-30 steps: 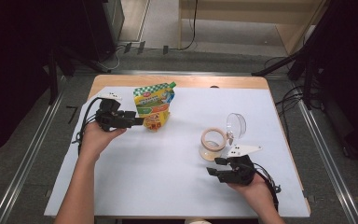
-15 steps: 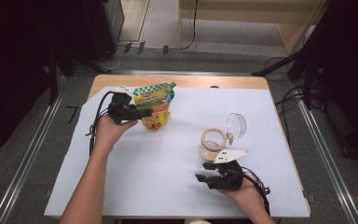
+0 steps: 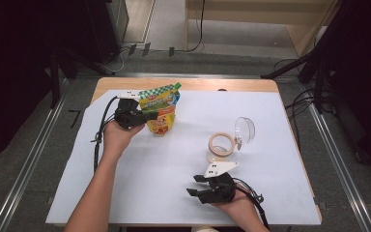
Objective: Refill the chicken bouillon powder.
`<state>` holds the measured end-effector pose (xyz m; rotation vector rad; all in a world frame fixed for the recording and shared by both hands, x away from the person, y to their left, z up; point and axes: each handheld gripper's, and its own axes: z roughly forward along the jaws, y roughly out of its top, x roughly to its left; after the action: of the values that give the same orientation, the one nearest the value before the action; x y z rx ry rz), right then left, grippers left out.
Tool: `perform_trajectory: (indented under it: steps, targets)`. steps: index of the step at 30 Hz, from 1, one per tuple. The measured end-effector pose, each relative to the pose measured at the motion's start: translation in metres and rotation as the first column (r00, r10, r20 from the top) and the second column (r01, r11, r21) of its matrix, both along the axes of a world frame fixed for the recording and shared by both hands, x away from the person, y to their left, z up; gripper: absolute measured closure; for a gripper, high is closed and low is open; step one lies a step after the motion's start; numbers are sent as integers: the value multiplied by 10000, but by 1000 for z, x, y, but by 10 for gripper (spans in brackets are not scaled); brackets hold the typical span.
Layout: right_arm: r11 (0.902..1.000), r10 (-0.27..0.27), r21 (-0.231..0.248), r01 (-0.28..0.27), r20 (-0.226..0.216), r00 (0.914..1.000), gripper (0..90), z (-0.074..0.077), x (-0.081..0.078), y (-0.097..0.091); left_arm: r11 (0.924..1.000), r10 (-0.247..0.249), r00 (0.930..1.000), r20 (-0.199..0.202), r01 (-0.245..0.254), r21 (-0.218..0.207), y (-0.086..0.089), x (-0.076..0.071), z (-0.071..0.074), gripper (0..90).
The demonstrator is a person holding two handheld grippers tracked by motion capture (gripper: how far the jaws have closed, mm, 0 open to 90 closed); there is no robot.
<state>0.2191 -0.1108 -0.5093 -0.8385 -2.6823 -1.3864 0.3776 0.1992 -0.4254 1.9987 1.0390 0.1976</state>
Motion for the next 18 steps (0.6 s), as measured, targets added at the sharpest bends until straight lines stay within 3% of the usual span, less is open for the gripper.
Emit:
perform_trajectory:
  steps: [12,18]
  targets:
    - [9993,-348,143,347,52,9994,482,0,5,-6,9995,-195,9998,-20,194,-245,5,-7,11,888]
    - [9988,-443,195,440,123,9989,485,0,7,-8,9979,-616,9981,-22,616,-197,2,-17,21,899]
